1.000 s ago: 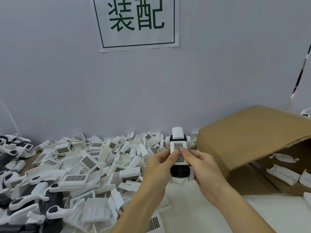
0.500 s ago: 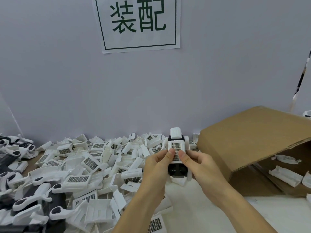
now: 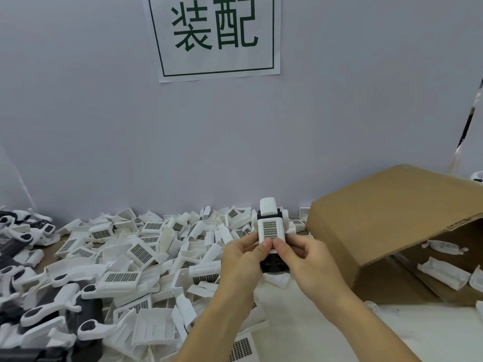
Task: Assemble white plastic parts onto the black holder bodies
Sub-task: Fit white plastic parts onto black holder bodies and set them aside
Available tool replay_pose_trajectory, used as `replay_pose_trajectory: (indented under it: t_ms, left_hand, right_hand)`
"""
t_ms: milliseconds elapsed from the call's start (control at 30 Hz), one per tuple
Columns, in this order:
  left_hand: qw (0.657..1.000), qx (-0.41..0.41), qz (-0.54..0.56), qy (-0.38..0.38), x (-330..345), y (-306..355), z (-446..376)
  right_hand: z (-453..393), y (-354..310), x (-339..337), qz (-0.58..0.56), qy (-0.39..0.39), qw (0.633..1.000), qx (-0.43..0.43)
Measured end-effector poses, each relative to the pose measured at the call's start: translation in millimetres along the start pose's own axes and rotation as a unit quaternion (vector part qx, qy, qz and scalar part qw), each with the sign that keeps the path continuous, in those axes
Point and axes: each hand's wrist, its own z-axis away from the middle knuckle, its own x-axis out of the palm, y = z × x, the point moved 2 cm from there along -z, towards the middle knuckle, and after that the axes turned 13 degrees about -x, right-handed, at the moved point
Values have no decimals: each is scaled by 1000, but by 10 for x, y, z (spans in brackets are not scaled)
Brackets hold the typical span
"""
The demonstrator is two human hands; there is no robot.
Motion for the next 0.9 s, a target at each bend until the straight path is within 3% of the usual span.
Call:
replay_pose_trajectory:
  t_ms: [100, 200, 333, 433, 500, 633, 767, 900]
  left_hand:
    - [999, -10, 30, 13, 11, 8, 4]
    - [997, -24, 68, 25, 4, -6, 7]
    - [992, -26, 103, 63, 4, -5, 10]
    - [989, -37, 114, 87, 22, 0, 13]
    - [990, -42, 113, 78, 35, 18, 26]
    - [996, -31, 80, 3, 34, 66, 28]
    - [992, 48, 50, 108, -37, 208, 34]
    - [974, 156, 4, 165, -192, 391, 80]
  right_hand:
    - [3, -17, 2, 21, 14, 999, -26]
    - [12, -50, 7, 117, 27, 991, -55]
    - [54, -124, 83, 160, -7, 981, -111]
    - [59, -109, 93, 196, -41, 975, -95]
    - [62, -113, 87, 226, -36, 969, -98]
    - [51, -159, 9, 217, 46, 966, -132]
    - [-17, -98, -208, 137, 136, 980, -46]
    - [-56, -67, -365, -9, 127, 989, 71]
